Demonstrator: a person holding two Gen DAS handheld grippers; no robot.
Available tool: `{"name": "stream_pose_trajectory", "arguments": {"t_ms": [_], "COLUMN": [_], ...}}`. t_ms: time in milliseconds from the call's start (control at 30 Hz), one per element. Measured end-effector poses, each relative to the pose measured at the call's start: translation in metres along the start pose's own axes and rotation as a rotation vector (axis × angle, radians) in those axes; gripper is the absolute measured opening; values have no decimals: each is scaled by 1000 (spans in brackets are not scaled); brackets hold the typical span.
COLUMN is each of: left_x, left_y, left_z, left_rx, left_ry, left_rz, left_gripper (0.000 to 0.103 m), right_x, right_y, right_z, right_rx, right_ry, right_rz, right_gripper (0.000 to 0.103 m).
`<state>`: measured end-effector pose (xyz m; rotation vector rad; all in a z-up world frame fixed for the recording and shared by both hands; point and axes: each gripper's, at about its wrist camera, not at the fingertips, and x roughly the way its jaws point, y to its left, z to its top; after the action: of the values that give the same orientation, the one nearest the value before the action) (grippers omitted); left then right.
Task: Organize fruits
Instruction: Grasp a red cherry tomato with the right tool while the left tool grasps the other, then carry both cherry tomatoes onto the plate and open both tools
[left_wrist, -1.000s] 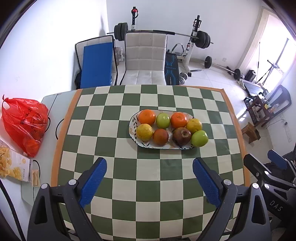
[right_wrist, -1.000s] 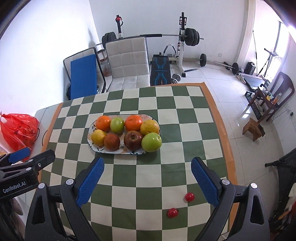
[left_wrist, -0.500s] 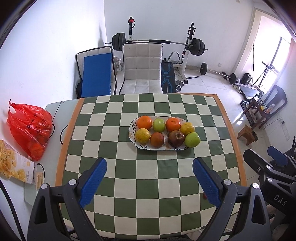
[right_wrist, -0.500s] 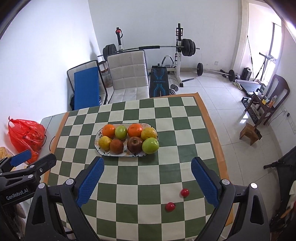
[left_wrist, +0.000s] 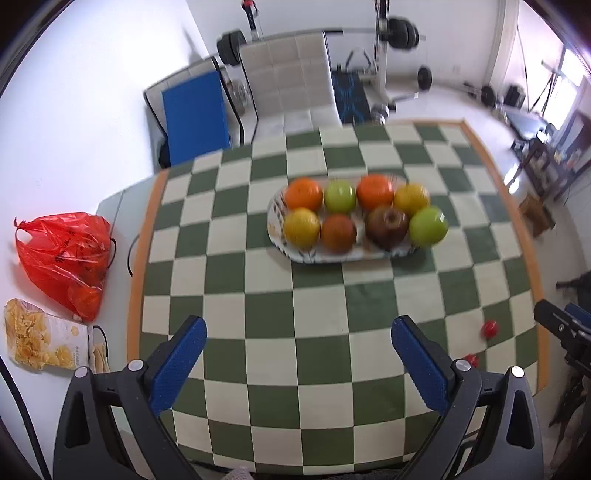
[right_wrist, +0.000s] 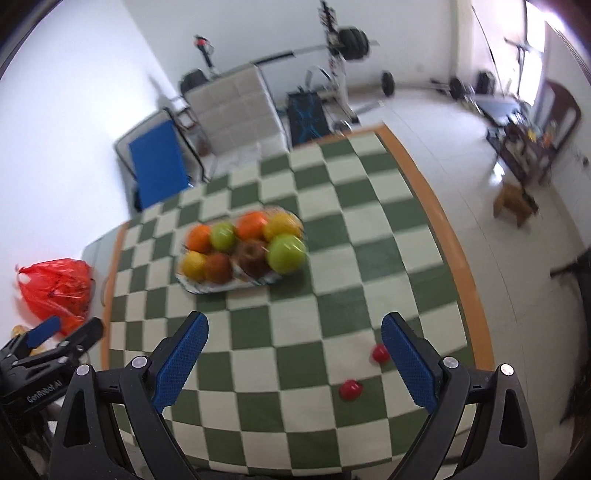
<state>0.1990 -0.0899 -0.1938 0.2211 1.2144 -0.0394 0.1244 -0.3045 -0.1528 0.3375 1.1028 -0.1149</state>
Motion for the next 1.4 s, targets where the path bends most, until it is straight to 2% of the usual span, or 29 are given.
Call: {"name": "stream_pose_trajectory", "arguments": {"t_ms": [167,233,300,400,500,567,600,633,733,933,1000,1033,1067,1133,1200,1233,1400], "left_x": [52,70,87,109,127,133,134,135,135,151,158,160,162,168,164,163,162], "left_y": [-37,-56,-75,-101,-120,-129,-135,-140,-162,-210,-224,-229,-233,-241,-245,-246,-235], "left_z": [-6,-8,-11,-14,-16,-17,-18,-18,-23,-46,-55,-59,-62,-67,-66,-66,-54], "left_rx": [85,133,175,232,263,275,284,290,313,391,420,435,446,470,488,493,462], "left_ry": [124,163,196,234,286,308,313,316,342,455,475,480,483,493,449,443,419], "left_rz": [-5,-4,-3,10,4,-9,-25,-39,-126,-302,-326,-329,-331,-322,-324,-330,-348], "left_gripper": [103,103,103,103,103,103,103,103,103,101,92,84,72,56,42,30,27], "right_x": [77,110,133,157,177,192,199,204,198,158,146,141,138,133,128,125,122], "right_y": [-60,-82,-102,-125,-137,-138,-137,-135,-130,-163,-177,-182,-185,-198,-205,-207,-205], "right_z": [-37,-56,-69,-75,-72,-70,-70,-71,-69,-86,-95,-98,-99,-102,-104,-105,-103], "right_rx": [90,152,227,287,289,266,243,215,154,256,295,305,310,327,333,335,334], "right_ry": [187,265,302,292,278,288,297,298,278,226,223,223,223,221,221,221,213], "right_rz": [-43,-35,-19,-51,-76,-72,-70,-73,-89,-89,-99,-108,-116,-132,-145,-149,-148], "right_gripper": [94,82,77,70,63,54,39,35,33,33,33,33,33,33,33,33,33]}}
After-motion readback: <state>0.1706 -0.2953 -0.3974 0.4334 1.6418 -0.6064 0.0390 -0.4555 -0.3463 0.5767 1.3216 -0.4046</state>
